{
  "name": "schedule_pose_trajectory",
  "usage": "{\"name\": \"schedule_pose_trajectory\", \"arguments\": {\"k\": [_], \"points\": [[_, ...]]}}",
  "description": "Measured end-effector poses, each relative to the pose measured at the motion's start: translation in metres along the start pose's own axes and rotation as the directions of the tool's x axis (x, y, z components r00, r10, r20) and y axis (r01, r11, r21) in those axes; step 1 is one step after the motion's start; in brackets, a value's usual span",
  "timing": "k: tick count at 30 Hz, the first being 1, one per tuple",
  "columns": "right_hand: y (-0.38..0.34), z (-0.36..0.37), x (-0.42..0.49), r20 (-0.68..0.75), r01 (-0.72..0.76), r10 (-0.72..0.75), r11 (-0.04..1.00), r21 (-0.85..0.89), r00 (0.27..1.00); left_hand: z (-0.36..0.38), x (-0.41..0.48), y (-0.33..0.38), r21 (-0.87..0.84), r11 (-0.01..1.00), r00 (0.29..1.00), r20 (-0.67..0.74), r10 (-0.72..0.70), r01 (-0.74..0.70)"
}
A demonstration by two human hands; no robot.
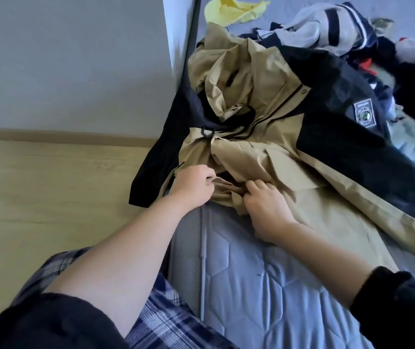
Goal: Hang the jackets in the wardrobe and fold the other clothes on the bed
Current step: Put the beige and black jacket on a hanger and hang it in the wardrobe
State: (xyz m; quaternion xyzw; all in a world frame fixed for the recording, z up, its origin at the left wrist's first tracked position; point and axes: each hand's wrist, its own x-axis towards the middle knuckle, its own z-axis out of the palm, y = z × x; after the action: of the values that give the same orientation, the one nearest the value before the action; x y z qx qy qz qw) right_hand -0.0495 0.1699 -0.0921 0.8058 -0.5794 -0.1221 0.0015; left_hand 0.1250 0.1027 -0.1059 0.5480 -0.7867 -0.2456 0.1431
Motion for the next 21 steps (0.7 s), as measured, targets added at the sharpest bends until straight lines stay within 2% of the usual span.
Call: {"name": "schedule_pose_trajectory", "arguments": {"k": [2, 4, 6, 7, 8, 9, 10, 11, 12, 13, 14, 15, 16, 17, 18, 20, 21], "points": [[0.012, -0.019, -0.003, 0.015, -0.005, 0.001, 0.978, 0.206, 1.000, -0.008, -0.003, 0.002, -0.135, 0.987, 0.985, -0.135, -0.109, 0.091], [0.024, -0.039, -0.010, 0.029, -0.043, 0.034, 0.895, 0.444, 0.999, -0.017, -0.004, 0.002, -0.301, 0.930, 0.928, -0.237, -0.286, 0.210], [0.034, -0.058, -0.021, 0.014, -0.024, 0.020, 0.764, 0.645, 1.000, -0.022, -0.004, 0.002, -0.455, 0.837, 0.888, -0.182, -0.422, 0.304], [0.039, -0.067, -0.026, 0.037, 0.006, -0.046, 0.703, 0.711, 0.998, -0.024, -0.003, 0.003, -0.499, 0.799, 0.888, -0.115, -0.445, 0.336], [0.041, -0.075, -0.032, 0.102, 0.049, -0.180, 0.681, 0.730, 0.978, -0.026, -0.004, 0.005, -0.504, 0.787, 0.899, -0.044, -0.435, 0.356], [0.040, -0.082, -0.036, 0.210, 0.086, -0.336, 0.687, 0.721, 0.918, -0.029, -0.006, 0.007, -0.477, 0.799, 0.916, 0.034, -0.399, 0.366], [0.037, -0.084, -0.039, 0.360, 0.105, -0.472, 0.710, 0.697, 0.805, -0.030, -0.009, 0.010, -0.426, 0.828, 0.930, 0.121, -0.347, 0.364], [0.035, -0.079, -0.040, 0.490, 0.089, -0.542, 0.728, 0.680, 0.683, -0.030, -0.012, 0.010, -0.356, 0.863, 0.929, 0.229, -0.291, 0.358], [0.034, -0.073, -0.040, 0.536, 0.067, -0.557, 0.730, 0.680, 0.634, -0.029, -0.015, 0.010, -0.271, 0.900, 0.908, 0.344, -0.240, 0.341], [0.033, -0.068, -0.040, 0.495, 0.056, -0.534, 0.716, 0.695, 0.686, -0.029, -0.019, 0.009, -0.179, 0.932, 0.867, 0.453, -0.206, 0.315], [0.033, -0.063, -0.038, 0.375, 0.068, -0.442, 0.715, 0.696, 0.815, -0.028, -0.022, 0.009, -0.092, 0.954, 0.820, 0.539, -0.193, 0.285], [0.036, -0.056, -0.034, 0.201, 0.087, -0.286, 0.747, 0.659, 0.937, -0.026, -0.025, 0.010, -0.040, 0.962, 0.783, 0.590, -0.195, 0.270], [0.037, -0.050, -0.031, 0.053, 0.077, -0.135, 0.802, 0.593, 0.989, -0.024, -0.026, 0.010, -0.032, 0.961, 0.772, 0.604, -0.200, 0.275], [0.036, -0.044, -0.029, -0.011, 0.039, -0.039, 0.865, 0.501, 0.999, -0.023, -0.027, 0.011, -0.060, 0.956, 0.784, 0.588, -0.199, 0.288], [0.031, -0.034, -0.029, 0.004, 0.004, -0.006, 0.915, 0.404, 1.000, -0.023, -0.027, 0.012, -0.102, 0.952, 0.812, 0.552, -0.188, 0.290], [0.018, -0.013, -0.029, 0.081, 0.007, -0.023, 0.982, 0.186, 0.996, -0.024, -0.027, 0.014, -0.189, 0.945, 0.853, 0.502, -0.142, 0.269], [0.015, -0.003, -0.028, 0.074, 0.031, -0.037, 0.996, 0.089, 0.997, -0.025, -0.026, 0.014, -0.240, 0.933, 0.857, 0.503, -0.116, 0.267]]}}
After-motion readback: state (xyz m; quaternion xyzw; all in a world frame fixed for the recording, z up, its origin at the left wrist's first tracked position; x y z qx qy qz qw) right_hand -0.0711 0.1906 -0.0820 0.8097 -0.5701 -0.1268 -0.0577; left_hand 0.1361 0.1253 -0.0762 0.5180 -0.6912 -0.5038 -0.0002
